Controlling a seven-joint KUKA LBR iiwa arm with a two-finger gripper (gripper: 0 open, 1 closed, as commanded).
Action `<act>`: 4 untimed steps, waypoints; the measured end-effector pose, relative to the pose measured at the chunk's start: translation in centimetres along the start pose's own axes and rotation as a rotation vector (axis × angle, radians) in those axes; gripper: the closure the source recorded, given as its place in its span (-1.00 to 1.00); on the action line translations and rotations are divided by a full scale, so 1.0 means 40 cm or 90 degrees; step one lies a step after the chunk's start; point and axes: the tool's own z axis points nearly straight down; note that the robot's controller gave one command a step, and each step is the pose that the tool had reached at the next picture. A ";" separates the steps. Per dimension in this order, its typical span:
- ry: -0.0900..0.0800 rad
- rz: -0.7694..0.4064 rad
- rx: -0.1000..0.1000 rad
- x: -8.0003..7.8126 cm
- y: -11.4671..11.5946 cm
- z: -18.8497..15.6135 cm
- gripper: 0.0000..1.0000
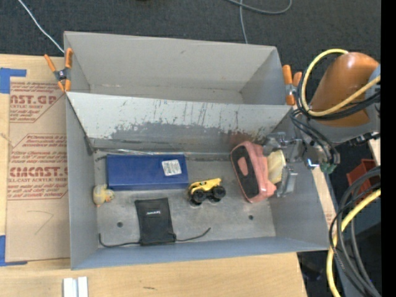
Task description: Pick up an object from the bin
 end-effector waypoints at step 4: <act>-0.006 0.137 0.001 -0.011 0.048 0.137 -1.00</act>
Offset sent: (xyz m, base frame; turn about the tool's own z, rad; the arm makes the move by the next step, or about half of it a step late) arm -0.0209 0.0266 0.0042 -0.1687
